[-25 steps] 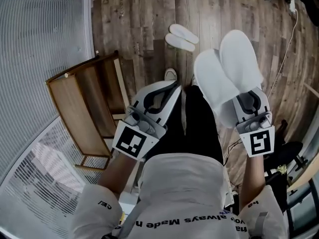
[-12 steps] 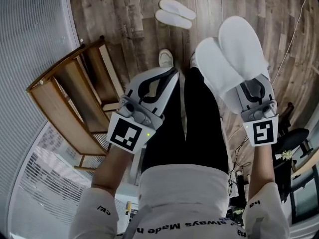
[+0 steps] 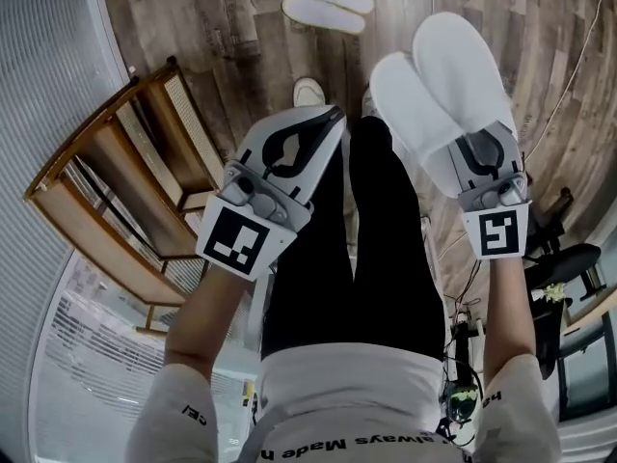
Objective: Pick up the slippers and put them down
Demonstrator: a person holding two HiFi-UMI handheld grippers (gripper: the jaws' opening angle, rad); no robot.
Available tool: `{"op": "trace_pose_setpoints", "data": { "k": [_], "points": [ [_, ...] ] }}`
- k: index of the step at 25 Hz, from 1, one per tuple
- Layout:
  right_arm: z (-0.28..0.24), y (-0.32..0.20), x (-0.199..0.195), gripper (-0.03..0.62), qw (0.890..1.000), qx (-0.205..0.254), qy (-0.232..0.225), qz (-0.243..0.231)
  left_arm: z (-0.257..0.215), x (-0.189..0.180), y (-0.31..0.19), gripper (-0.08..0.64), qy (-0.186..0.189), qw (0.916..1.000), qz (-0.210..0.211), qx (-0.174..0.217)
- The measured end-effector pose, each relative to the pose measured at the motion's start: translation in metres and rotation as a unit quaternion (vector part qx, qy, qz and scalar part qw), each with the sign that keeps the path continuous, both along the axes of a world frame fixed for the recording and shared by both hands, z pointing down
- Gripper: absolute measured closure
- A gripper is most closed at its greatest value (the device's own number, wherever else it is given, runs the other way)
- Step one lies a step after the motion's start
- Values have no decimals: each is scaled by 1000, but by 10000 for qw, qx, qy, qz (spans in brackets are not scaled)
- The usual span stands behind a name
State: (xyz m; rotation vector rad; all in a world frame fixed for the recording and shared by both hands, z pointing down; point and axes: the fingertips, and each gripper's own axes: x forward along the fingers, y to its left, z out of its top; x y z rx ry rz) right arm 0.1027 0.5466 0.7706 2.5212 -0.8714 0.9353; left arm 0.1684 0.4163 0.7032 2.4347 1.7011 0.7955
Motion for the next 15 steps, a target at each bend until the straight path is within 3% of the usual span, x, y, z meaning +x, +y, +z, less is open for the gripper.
{"op": "trace_pose_setpoints", "data": {
  "k": [4,15],
  "points": [
    [46,3,7,502,9998,-97,19,-146,42,11,6,546,-54,9998,168,113],
    [172,24,21,502,9997,-145,-54,-177,138,52,16,546,407,9970,627,178]
  ]
}}
